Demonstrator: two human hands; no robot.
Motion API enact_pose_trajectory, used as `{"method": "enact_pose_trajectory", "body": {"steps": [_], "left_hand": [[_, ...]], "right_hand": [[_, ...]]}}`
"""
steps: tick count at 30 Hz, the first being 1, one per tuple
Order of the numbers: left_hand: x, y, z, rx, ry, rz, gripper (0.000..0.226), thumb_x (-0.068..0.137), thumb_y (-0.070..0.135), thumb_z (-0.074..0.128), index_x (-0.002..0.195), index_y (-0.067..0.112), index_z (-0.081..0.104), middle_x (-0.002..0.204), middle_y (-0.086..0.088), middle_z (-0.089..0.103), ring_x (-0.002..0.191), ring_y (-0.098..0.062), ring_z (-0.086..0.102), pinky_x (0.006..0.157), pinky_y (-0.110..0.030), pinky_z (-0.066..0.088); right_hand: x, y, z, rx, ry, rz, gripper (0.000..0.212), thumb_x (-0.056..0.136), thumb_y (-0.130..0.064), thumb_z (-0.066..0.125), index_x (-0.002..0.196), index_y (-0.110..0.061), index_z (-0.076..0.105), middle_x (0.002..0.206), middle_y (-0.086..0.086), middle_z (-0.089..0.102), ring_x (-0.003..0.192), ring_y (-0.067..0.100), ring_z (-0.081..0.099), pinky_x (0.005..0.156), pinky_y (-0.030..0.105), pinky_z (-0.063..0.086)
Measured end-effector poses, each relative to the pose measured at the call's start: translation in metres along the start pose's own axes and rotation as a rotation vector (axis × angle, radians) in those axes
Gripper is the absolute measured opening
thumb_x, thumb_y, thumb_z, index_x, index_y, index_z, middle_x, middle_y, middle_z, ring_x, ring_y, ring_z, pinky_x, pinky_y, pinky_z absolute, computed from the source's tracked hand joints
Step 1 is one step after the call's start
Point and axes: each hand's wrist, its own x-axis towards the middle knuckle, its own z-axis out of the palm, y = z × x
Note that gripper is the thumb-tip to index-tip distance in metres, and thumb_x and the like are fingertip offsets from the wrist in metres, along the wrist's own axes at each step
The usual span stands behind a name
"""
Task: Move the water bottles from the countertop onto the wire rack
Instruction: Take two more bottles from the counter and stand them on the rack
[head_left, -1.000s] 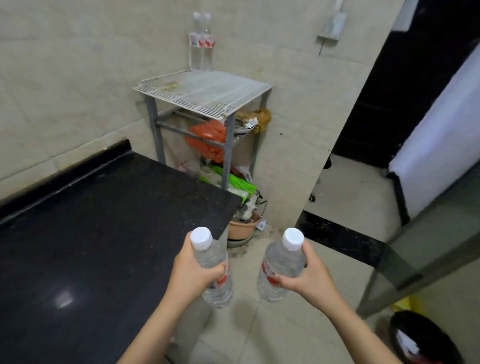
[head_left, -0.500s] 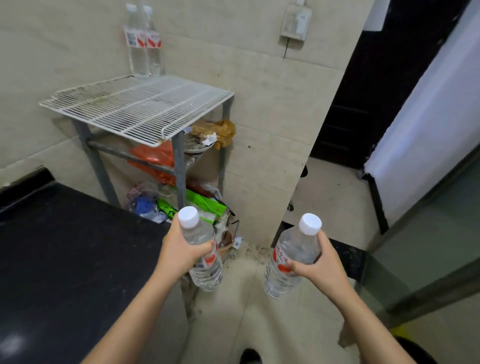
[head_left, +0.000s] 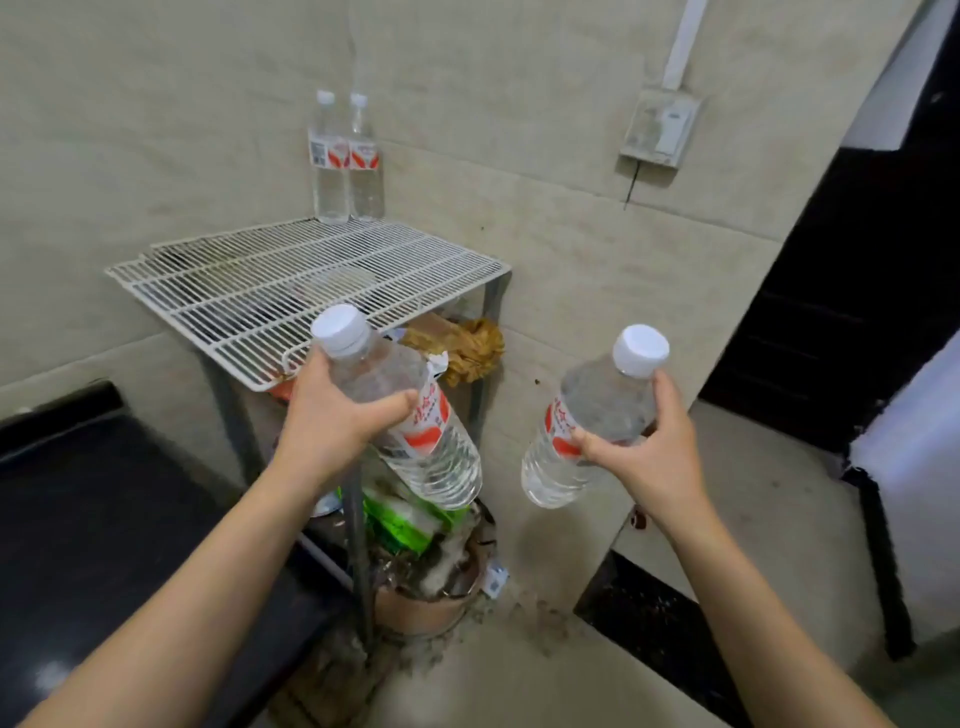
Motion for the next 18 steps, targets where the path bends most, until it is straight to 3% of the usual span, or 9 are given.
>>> {"method": "enact_pose_trajectory", "body": {"steps": [3,7,9,11,15,18], "left_hand": [[0.042,0.009,0.000,-0.093,0.099,0.075,0.045,0.051,0.012,0.072,0.087,0.027,0.051,0.081,0.015,0.070,0.079,-0.002,0.067,0.069,-0.017,0.053],[0.111,0.013,-0.006,-0.184,0.187,0.141,0.043,0.057,0.009,0.067,0.094,0.019,0.050,0.095,0.003,0.065,0.090,-0.010,0.068,0.077,-0.025,0.055],[0.145,0.011,-0.008,-0.188,0.222,0.157,0.043,0.058,0.009,0.069,0.093,0.024,0.050,0.098,0.005,0.064,0.093,-0.006,0.066,0.076,-0.022,0.053],[0.178,0.005,-0.012,-0.169,0.264,0.185,0.043,0.059,0.008,0.070,0.090,0.030,0.049,0.096,0.009,0.062,0.088,0.003,0.066,0.068,-0.016,0.052],[0.236,-0.015,-0.025,-0.167,0.317,0.188,0.044,0.066,0.003,0.070,0.093,0.030,0.049,0.100,0.004,0.063,0.092,-0.007,0.066,0.074,-0.022,0.051],[0.264,-0.029,-0.033,-0.118,0.364,0.189,0.042,0.069,-0.003,0.068,0.091,0.028,0.050,0.094,0.006,0.064,0.085,-0.002,0.067,0.068,-0.018,0.052]], "right_hand": [[0.050,-0.008,0.015,0.079,0.000,-0.108,0.074,0.047,-0.034,0.085,0.109,-0.045,0.046,0.109,-0.025,0.057,0.107,-0.002,0.055,0.087,0.021,0.048],[0.123,-0.011,0.047,0.127,0.002,-0.202,0.067,0.049,-0.023,0.083,0.104,-0.040,0.047,0.103,-0.020,0.059,0.100,0.000,0.059,0.087,0.025,0.049],[0.158,-0.011,0.066,0.139,-0.004,-0.235,0.068,0.051,-0.017,0.084,0.106,-0.035,0.047,0.103,-0.020,0.058,0.098,-0.001,0.059,0.086,0.025,0.049],[0.193,-0.007,0.083,0.150,-0.020,-0.256,0.069,0.054,-0.013,0.085,0.109,-0.031,0.047,0.103,-0.021,0.058,0.098,-0.003,0.058,0.085,0.022,0.050],[0.256,0.000,0.115,0.203,0.000,-0.281,0.070,0.055,-0.016,0.085,0.112,-0.031,0.046,0.105,-0.019,0.056,0.101,-0.001,0.057,0.081,0.018,0.049],[0.289,0.008,0.137,0.235,0.036,-0.280,0.070,0.059,-0.015,0.083,0.117,-0.026,0.045,0.105,-0.019,0.055,0.100,-0.002,0.055,0.077,0.011,0.048]]}}
